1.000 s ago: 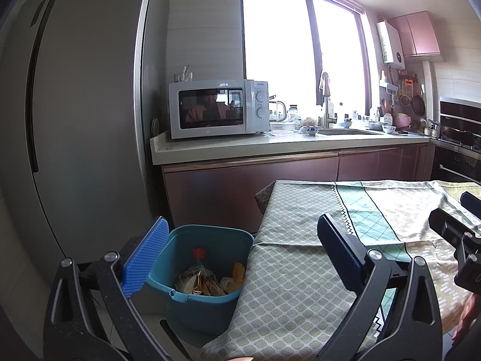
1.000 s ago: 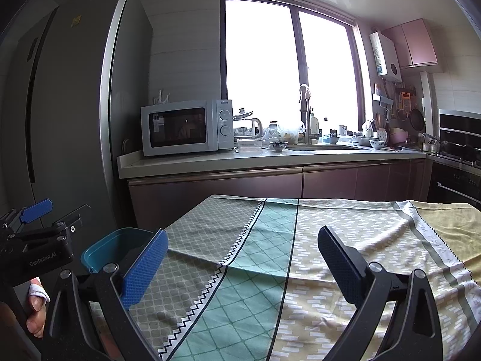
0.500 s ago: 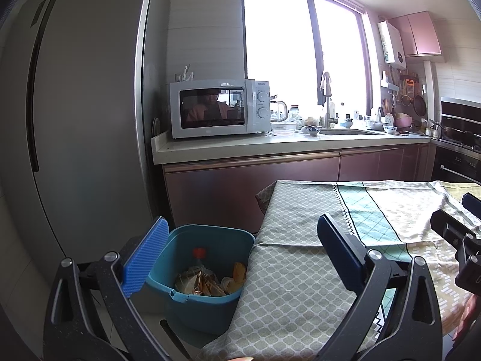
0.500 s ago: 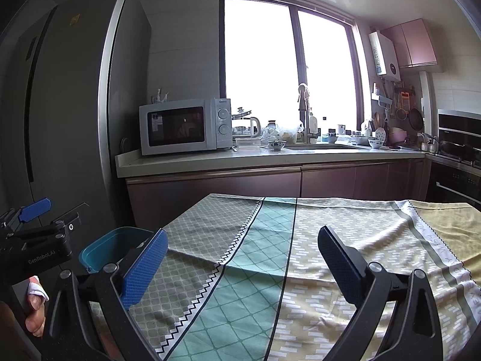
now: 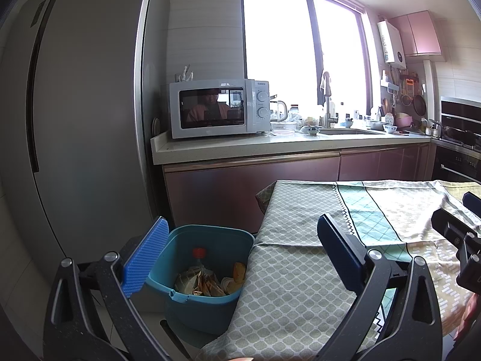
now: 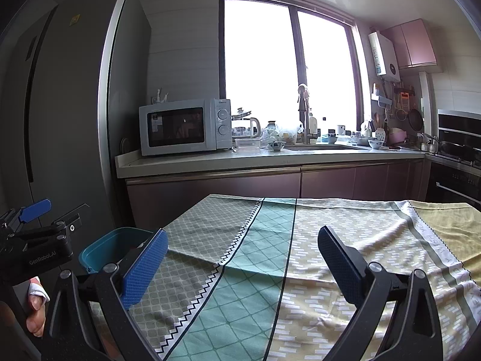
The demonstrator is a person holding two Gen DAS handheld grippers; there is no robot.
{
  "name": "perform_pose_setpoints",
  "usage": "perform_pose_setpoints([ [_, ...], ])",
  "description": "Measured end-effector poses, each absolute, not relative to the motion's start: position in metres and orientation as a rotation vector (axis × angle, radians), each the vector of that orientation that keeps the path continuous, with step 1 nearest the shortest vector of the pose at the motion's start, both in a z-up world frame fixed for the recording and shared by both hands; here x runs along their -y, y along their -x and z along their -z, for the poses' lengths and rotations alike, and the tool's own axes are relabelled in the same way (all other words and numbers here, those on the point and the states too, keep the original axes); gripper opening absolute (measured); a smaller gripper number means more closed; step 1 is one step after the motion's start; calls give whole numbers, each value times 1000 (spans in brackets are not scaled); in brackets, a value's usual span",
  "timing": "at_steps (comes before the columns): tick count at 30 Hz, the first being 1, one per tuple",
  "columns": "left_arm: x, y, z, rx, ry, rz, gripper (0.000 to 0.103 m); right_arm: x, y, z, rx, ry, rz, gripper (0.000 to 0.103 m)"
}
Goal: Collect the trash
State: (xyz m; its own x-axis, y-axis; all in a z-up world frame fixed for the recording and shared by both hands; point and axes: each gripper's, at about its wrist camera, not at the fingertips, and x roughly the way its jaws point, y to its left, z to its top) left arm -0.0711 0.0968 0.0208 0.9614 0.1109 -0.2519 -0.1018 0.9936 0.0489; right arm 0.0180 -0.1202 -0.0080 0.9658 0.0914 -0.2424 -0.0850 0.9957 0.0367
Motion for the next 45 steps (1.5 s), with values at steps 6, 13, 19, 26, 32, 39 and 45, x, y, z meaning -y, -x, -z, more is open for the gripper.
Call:
perform_pose_setpoints([
  [6,-97,71,-21,-259,-34,-106,98,120,-18,8,-247,-27,-90,97],
  [13,-96,70,-21,-258,-37,-107,98,121,-19,8,-247,-26,-90,97],
  [19,-96,71,-20,-258,-36,-105,98,120,-18,8,-247,-29,-88,97],
  [26,-96,68,-19,-264,-33,-103,98,120,-17,8,-246,-29,-89,97],
  [32,-96,68,-19,-266,-30,-103,98,121,-18,8,-249,-29,-92,97],
  [39,-96,67,-20,-266,-34,-102,98,121,-19,8,-246,-29,-90,97],
  [45,-96,68,-20,-266,-35,-101,98,121,-18,9,-245,-29,-90,97],
])
